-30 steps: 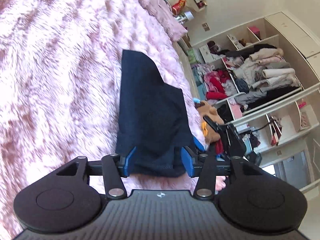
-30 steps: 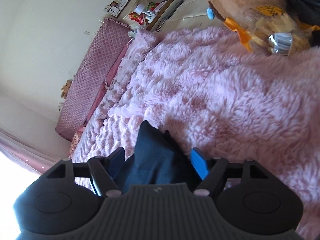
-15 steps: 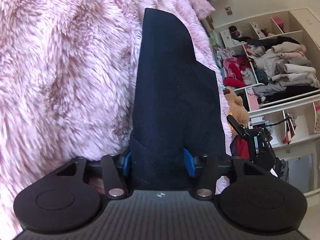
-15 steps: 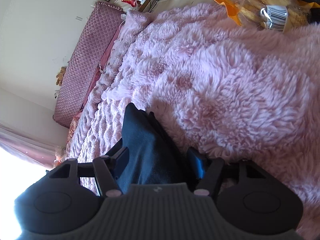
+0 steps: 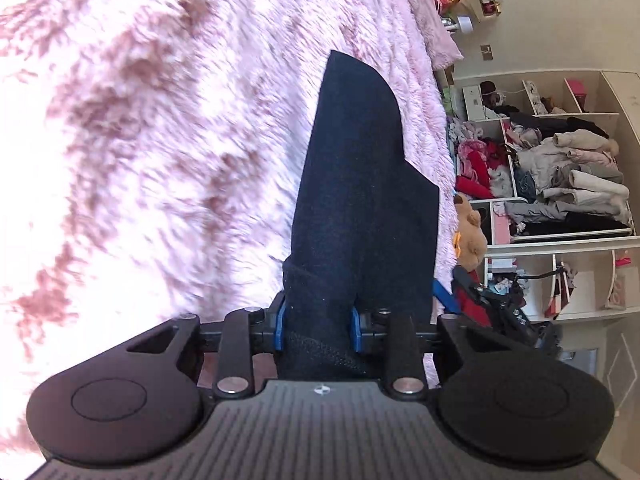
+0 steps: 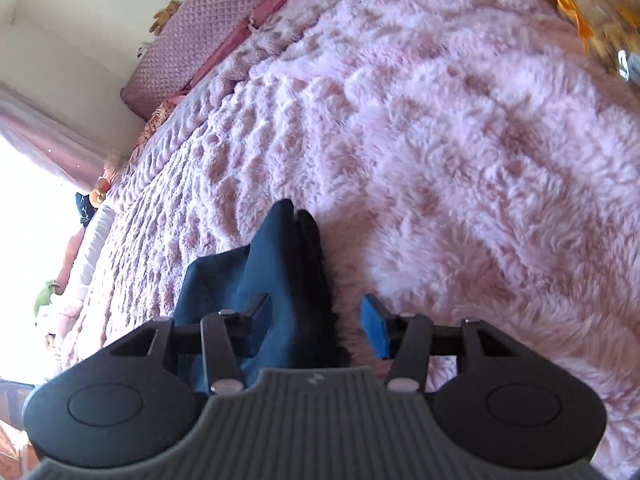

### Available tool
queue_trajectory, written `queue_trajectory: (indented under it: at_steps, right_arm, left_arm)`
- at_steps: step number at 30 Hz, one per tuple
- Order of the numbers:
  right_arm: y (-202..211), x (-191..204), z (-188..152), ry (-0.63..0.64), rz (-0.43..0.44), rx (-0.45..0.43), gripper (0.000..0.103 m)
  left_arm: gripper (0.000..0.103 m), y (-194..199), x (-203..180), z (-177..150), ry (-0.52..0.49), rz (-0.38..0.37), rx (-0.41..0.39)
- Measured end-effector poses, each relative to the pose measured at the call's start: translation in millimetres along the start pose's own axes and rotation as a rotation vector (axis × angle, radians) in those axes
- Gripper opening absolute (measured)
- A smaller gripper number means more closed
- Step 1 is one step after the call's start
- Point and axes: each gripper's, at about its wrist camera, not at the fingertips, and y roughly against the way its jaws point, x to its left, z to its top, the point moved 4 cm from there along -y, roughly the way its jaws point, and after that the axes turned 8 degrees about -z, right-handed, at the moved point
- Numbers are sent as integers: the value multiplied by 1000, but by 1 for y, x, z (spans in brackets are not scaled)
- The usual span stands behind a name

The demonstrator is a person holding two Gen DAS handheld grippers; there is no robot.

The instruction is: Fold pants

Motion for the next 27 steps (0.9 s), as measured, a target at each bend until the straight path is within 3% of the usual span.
queue_trajectory:
  at_steps: [3,6,10,13,15,18,21,24,26,27]
  right_arm:
    - [15,29,-1,91,20,-129,48]
    - [11,51,-4,108,44,-185,48]
    - [-22,73,-10,128,57,-151,42]
    - [-52,65,-20,89,40,-101,32]
    - [-61,52,-19,38,-6,-92,0]
    - [-56,34,-10,11,-115,-189,0]
    - [-50,18,-4,37,-377,-260,7]
    - [-33,19,-1,-9,-307,-327,8]
    - [-23,39,1,40,-244,-372,9]
    - [-21,52,2,75,-205,-377,19]
  left_arm:
    - [38,-2,19,-3,38,-80,-11]
    - [44,-7,26,-3,57,-150,0]
    - [44,-4,36,-3,112,-187,-8]
    - [38,-1,34,-11,99,-146,-58]
    - [37,0,28,-16,81,-109,-78]
    - [37,2,15,-23,46,-50,-90]
    - [38,9,1,-32,-10,29,-105]
    - [38,19,-10,-41,-73,86,-152]
    - [38,25,-18,-45,-118,110,-185]
    - [38,26,-22,-45,-144,124,-192]
